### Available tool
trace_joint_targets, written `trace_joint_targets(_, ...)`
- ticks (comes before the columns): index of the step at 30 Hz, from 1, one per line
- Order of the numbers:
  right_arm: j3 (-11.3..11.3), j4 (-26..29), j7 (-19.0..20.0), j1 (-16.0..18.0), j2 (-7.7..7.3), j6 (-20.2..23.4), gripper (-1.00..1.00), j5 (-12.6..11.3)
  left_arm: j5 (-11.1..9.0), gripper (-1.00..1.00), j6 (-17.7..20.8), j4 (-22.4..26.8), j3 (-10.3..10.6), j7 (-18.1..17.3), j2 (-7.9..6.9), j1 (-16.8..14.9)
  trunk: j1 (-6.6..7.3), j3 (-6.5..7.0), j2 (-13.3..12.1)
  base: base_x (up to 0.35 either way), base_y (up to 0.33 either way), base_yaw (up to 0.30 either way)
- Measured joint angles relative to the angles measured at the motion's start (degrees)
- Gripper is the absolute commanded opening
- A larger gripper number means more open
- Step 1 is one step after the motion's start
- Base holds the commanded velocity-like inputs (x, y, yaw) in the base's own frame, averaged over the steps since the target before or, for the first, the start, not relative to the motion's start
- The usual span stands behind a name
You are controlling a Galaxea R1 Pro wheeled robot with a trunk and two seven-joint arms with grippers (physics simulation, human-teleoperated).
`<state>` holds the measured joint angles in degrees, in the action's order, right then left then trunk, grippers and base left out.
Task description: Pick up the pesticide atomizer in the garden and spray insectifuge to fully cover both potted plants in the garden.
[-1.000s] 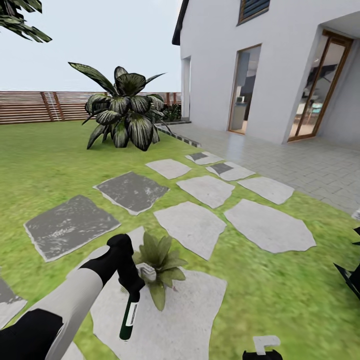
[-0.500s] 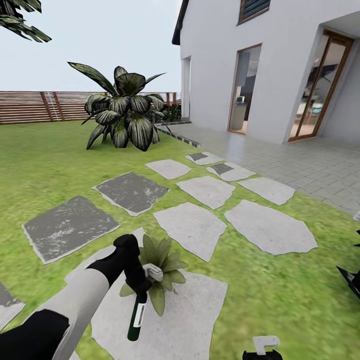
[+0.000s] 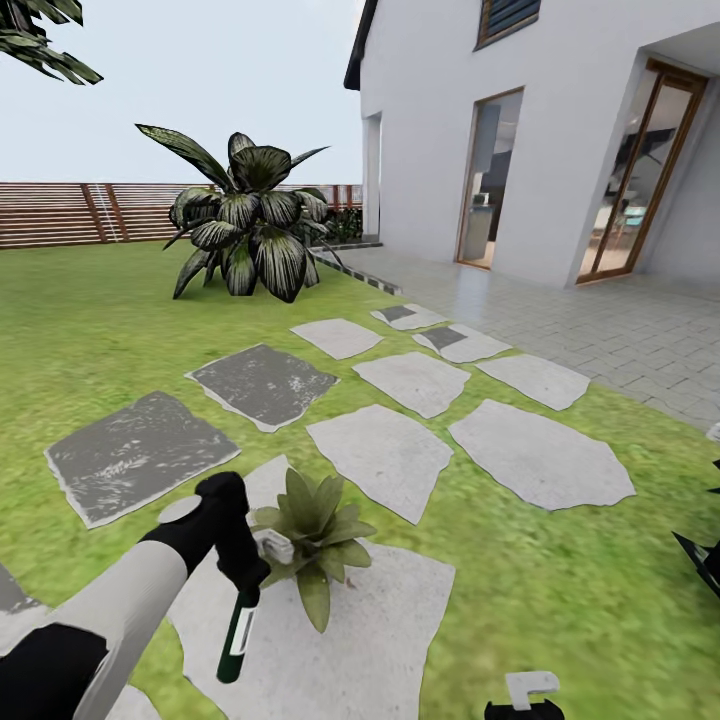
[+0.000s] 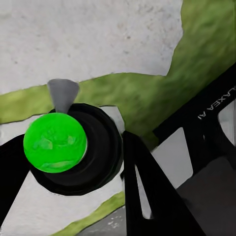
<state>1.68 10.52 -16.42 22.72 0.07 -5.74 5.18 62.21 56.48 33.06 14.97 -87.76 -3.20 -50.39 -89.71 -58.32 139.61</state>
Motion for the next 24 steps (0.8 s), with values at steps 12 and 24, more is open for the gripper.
trace_joint_targets(12,-0.1,0.1,-0.2,0.0,0.26,0.0,1.00,-0.2,-0.5,-1.00,0.0,0.0,-0.1,6.7,1.45,0.3,0.00,-0.05,0.0,0.000,0.000,0.000)
trace_joint_targets(24,-0.2,0.1,-0.3,0.0,0.28,0.0,1.00,-0.2,-0.4,-1.00,0.0,0.0,-0.2,6.7,1.52,0.3,-2.06,-3.31,3.6,0.000,0.000,0.000)
